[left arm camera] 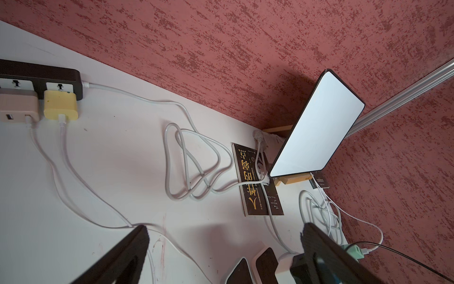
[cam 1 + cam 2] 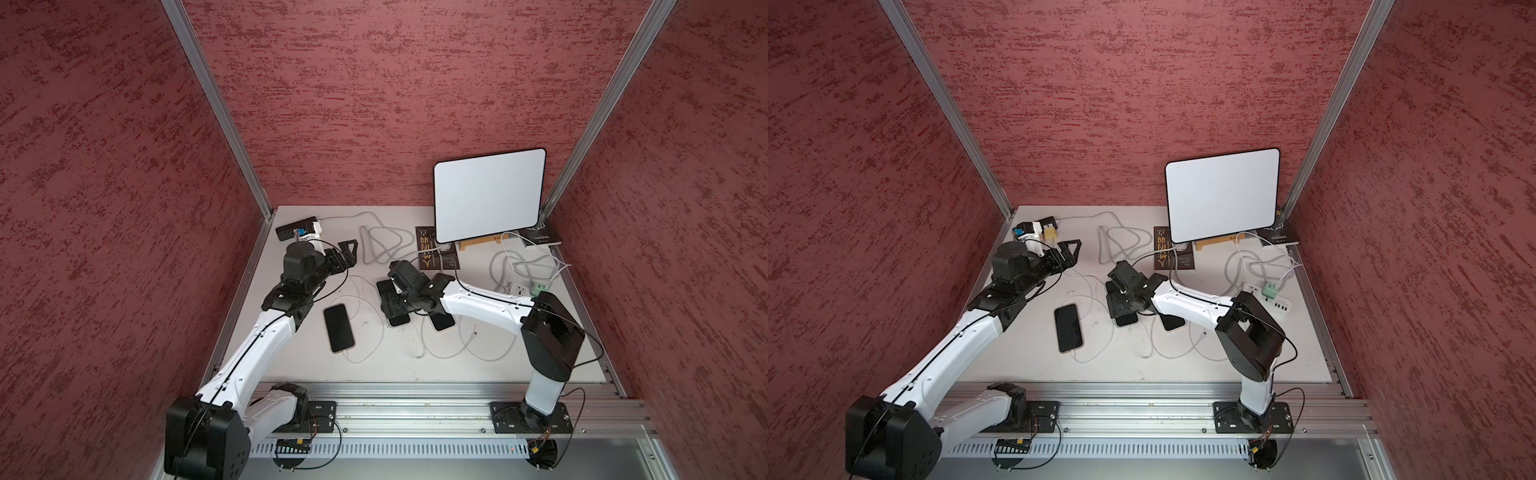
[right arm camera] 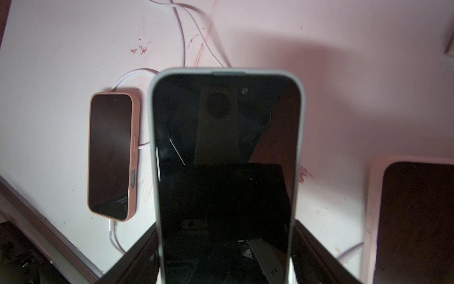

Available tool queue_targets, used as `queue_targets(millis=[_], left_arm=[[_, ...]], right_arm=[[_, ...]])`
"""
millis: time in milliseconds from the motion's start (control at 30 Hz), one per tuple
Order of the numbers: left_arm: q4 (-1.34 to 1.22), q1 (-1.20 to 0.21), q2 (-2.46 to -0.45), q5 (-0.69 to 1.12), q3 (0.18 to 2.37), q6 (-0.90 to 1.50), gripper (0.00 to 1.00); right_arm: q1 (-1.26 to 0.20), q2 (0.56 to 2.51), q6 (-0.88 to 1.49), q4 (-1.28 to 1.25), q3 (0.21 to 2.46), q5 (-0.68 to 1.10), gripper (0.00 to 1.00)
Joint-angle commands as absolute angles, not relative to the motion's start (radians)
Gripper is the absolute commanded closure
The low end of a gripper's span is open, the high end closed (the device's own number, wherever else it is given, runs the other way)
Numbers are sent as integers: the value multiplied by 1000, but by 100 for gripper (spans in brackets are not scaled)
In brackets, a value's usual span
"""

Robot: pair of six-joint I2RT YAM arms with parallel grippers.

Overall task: Unplug the charging cable from the phone
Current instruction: Pick up the phone at the center of the board.

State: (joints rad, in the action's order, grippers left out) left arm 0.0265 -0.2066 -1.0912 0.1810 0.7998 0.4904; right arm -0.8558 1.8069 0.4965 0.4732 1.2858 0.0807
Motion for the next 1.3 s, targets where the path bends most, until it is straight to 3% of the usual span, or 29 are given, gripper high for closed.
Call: queue_targets(millis=[0, 700, 1267], left_arm=[[-18, -200, -1105, 263, 799, 494, 0], [-198, -207, -1238, 721, 831, 579, 0], [-348, -316, -1328, 1035, 866, 576, 0]], right_arm=[[-805, 1747, 506, 276, 1248, 263, 45], [-556, 1531, 616, -131, 965, 783, 48], [-514, 1349, 675, -268, 886, 986, 49]])
